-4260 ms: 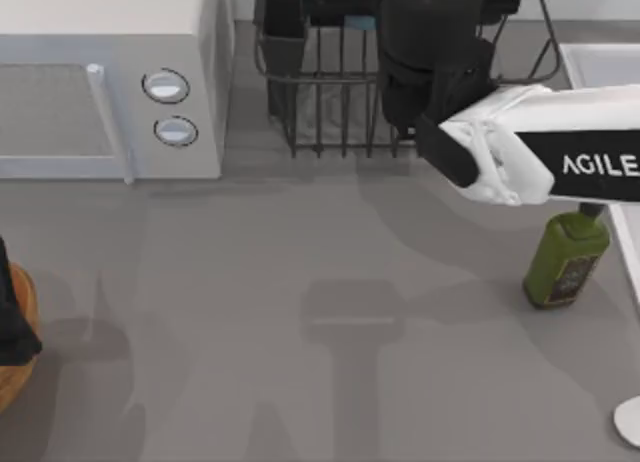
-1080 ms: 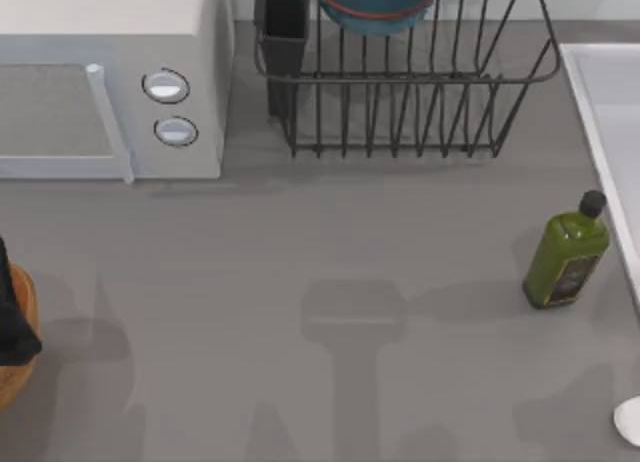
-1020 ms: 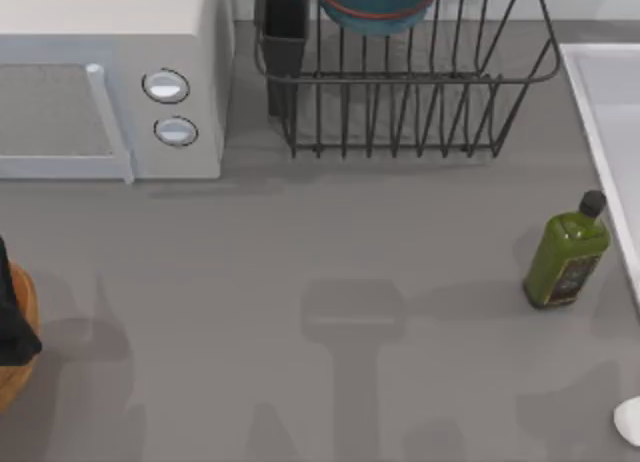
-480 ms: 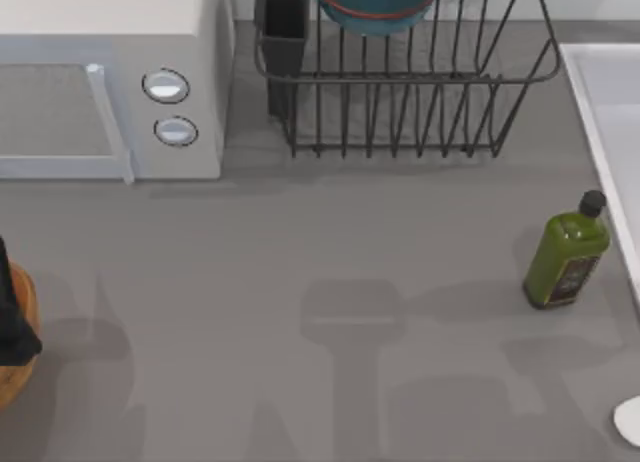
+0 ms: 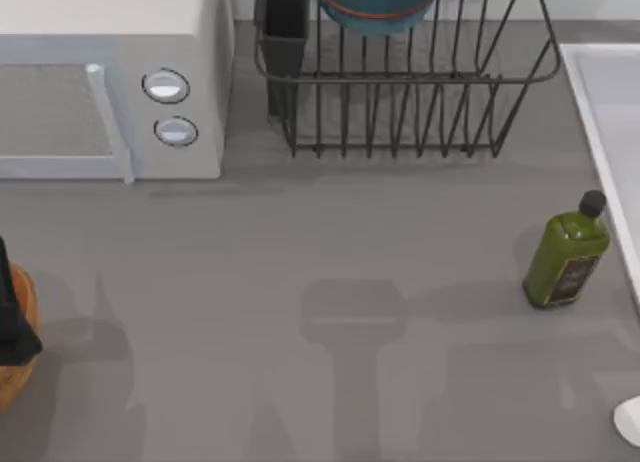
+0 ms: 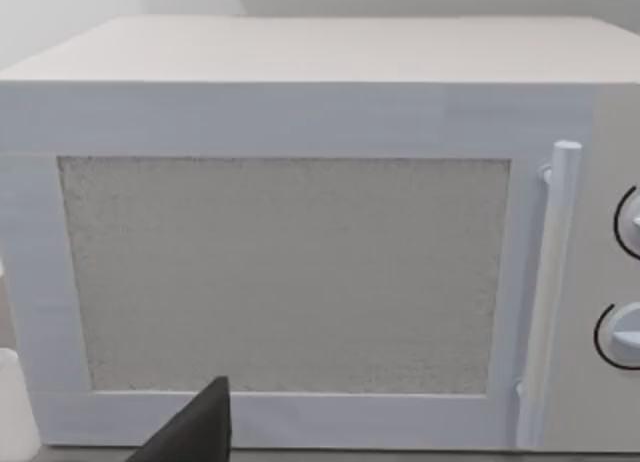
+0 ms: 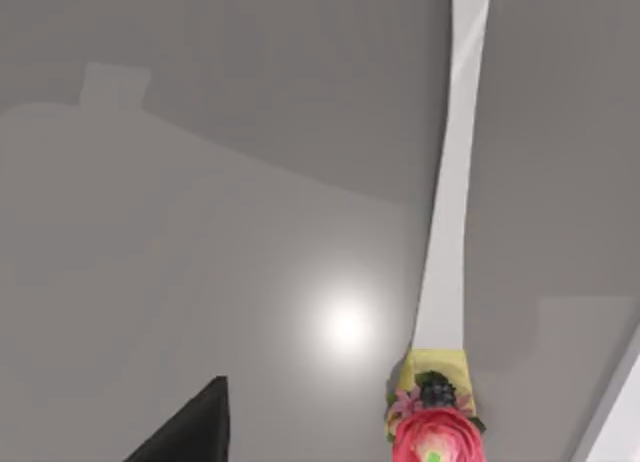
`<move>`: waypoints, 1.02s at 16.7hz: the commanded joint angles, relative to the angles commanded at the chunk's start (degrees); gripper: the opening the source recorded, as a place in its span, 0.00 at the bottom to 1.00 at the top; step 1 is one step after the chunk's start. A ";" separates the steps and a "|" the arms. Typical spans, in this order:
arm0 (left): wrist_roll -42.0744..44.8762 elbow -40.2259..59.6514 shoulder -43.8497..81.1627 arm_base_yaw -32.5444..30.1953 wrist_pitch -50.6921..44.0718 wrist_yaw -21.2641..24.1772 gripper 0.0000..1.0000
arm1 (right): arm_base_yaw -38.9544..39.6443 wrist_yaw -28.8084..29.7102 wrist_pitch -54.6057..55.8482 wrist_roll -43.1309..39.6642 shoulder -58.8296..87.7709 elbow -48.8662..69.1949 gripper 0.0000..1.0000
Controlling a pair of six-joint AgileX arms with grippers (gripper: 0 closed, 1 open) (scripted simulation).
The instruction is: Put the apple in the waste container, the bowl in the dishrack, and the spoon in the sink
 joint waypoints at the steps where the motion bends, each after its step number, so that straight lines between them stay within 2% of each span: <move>1: 0.00 0.00 0.00 0.00 0.00 0.00 1.00 | 0.00 0.00 0.00 0.00 0.00 0.00 1.00; 5: 0.00 0.00 0.00 0.00 0.00 0.00 1.00 | 0.21 -0.03 2.26 0.18 0.95 -1.50 1.00; 13: 0.00 0.00 0.00 0.00 0.00 0.00 1.00 | 0.12 -0.01 24.01 0.31 11.07 -12.66 1.00; 17: 0.00 0.00 0.00 0.00 0.00 0.00 1.00 | 0.10 -0.01 26.75 0.30 12.51 -14.24 1.00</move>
